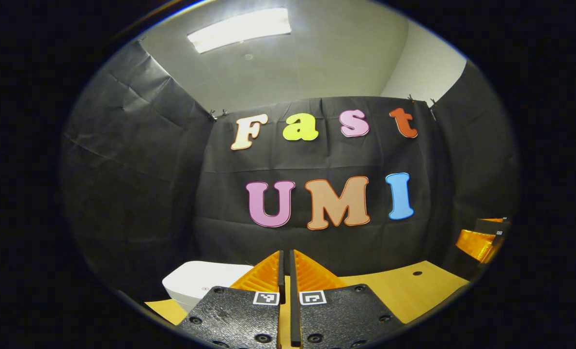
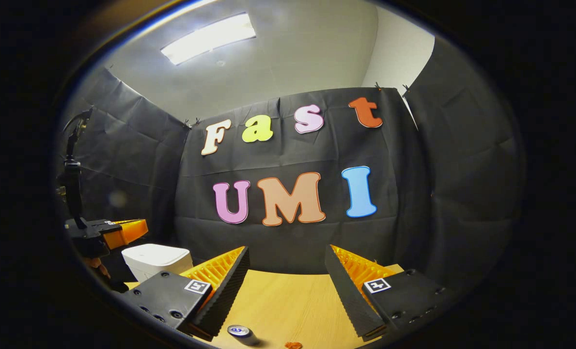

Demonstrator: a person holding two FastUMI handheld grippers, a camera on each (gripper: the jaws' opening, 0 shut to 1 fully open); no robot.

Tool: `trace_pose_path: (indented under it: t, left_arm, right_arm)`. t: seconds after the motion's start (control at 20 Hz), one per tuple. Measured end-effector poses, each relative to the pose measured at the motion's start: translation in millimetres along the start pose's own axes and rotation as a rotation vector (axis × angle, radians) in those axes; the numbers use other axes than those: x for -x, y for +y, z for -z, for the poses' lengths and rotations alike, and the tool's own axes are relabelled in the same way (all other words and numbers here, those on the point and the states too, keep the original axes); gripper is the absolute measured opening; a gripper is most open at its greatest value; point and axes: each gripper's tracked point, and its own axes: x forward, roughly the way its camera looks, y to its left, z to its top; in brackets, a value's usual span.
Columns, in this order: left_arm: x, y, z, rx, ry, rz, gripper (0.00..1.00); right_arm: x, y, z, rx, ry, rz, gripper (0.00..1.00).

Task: Press the lid of the desktop garbage bin to open it, pick up the crumpled paper on the desktop and throw it into the bin, then pick up the pop can on the desktop and drop it into the bin, and finally close the garbage bin lid.

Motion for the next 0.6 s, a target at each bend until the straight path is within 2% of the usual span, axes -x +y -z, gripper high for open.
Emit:
trace_pose_path:
  t: [0.05,0.1,0.35,0.6]
  left_arm:
    - [-3,11,4,-0.004,0.005,-0.013,0.02]
    - [-5,22,7,-0.009,0.010,-0.029,0.00]
    - [-22,70,28,-0.021,0.045,-0.080,0.00]
    - [-34,100,73,0.000,0.147,-0.109,0.00]
  right_arm:
    - [0,4,0,0.003,0.000,0.002,0.99]
    - [0,7,0,0.005,0.000,0.006,0.98]
    - [5,21,5,0.012,0.009,0.041,0.98]
    - [10,32,12,0.018,0.031,0.083,0.98]
